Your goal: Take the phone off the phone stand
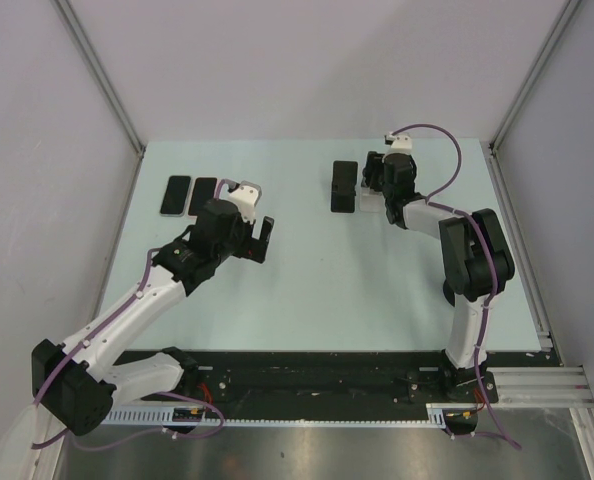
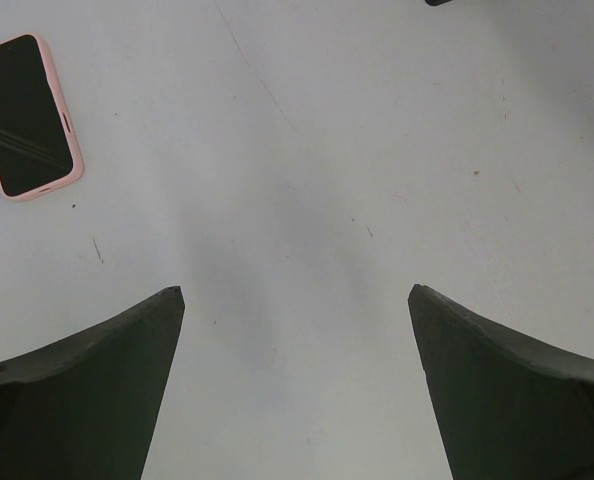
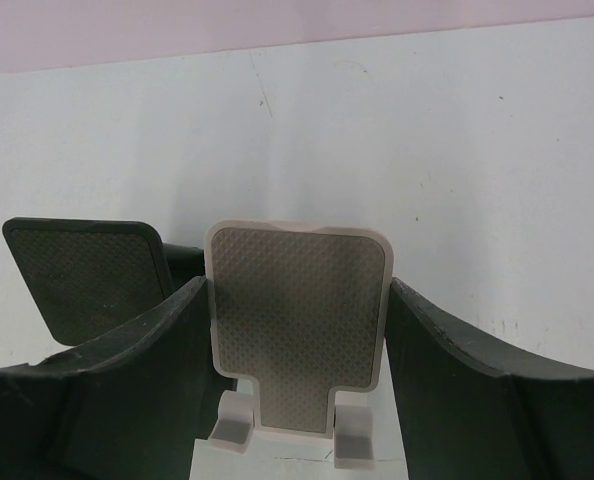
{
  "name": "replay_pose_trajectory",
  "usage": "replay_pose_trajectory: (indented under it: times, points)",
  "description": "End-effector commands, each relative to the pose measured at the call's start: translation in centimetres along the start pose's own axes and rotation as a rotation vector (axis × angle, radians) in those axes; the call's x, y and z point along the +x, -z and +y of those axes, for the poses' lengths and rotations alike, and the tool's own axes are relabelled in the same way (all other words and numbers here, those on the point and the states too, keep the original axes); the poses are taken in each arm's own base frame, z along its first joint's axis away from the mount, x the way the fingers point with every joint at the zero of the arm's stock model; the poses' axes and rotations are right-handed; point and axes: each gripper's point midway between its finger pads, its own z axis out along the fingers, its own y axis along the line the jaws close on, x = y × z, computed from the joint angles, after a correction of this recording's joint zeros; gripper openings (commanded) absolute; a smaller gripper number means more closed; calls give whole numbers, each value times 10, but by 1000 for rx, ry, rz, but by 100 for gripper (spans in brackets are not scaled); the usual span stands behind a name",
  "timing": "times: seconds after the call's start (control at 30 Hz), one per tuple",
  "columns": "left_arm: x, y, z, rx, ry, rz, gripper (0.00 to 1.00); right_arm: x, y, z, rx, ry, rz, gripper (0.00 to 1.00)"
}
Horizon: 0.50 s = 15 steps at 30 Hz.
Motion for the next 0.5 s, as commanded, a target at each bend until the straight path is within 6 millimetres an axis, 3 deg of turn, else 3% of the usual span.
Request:
replay_pose_trajectory:
  times: [0.0, 0.3, 0.47]
  points:
    - [-5, -1, 0, 4, -9, -22, 100, -3, 7, 12, -30, -18, 30, 66]
    - [-6, 0, 1, -3, -10, -25, 100, -19, 10, 10, -37, -47, -5, 87]
    - [-7, 1, 1, -2, -10, -30, 100, -40, 20, 10, -36, -64, -34, 92]
